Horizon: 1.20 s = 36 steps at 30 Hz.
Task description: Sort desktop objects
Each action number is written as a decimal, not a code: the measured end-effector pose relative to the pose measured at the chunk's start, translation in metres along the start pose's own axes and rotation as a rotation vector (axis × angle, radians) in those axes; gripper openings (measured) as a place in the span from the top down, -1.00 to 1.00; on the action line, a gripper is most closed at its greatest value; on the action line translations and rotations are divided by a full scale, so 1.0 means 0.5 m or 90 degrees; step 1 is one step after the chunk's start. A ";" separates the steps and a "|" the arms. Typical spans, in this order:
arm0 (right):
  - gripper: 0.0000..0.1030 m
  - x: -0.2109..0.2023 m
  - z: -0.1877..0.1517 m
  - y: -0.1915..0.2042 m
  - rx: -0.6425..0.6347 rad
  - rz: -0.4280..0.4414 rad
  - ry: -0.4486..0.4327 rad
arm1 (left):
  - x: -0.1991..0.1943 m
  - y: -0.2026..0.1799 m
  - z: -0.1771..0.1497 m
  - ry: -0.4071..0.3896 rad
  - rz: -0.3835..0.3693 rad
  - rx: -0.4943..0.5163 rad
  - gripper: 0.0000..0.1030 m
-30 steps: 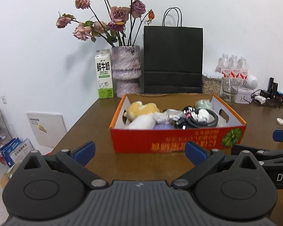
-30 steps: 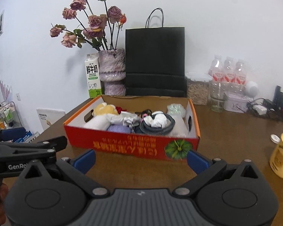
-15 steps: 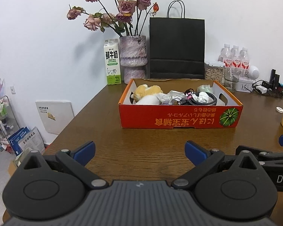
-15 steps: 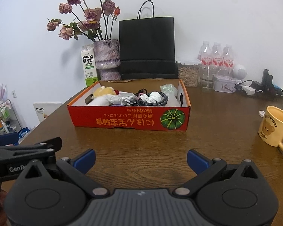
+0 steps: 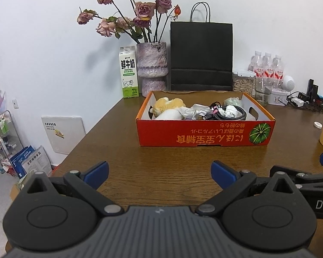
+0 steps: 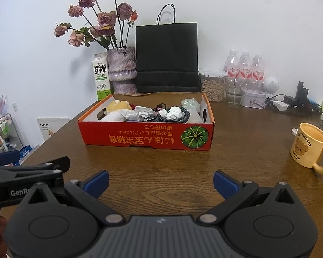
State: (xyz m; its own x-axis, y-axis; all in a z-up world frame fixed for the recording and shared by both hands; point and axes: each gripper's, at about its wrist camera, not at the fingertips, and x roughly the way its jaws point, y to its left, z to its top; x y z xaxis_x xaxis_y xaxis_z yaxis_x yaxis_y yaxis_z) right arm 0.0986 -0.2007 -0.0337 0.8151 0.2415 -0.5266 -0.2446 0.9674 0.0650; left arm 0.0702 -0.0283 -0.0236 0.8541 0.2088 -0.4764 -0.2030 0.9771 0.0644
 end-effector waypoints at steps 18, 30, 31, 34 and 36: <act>-1.00 -0.001 0.001 -0.002 -0.001 -0.001 0.000 | 0.001 0.001 -0.001 0.001 0.001 0.001 -1.00; -1.00 0.000 0.000 -0.004 -0.001 -0.002 0.000 | 0.001 0.001 -0.001 0.002 0.001 0.001 -1.00; -1.00 0.000 0.000 -0.004 -0.001 -0.002 0.000 | 0.001 0.001 -0.001 0.002 0.001 0.001 -1.00; -1.00 0.000 -0.001 -0.005 -0.002 -0.002 0.000 | 0.000 0.001 -0.002 0.002 0.002 0.001 -1.00; -1.00 0.000 0.000 -0.006 -0.001 -0.002 0.001 | 0.001 0.001 -0.003 0.003 0.001 0.001 -1.00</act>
State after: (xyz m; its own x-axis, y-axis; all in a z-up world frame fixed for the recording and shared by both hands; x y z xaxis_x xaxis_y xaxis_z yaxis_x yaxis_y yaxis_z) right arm 0.0991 -0.2036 -0.0338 0.8153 0.2389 -0.5275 -0.2437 0.9679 0.0616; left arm 0.0696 -0.0276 -0.0253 0.8517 0.2107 -0.4798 -0.2044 0.9767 0.0662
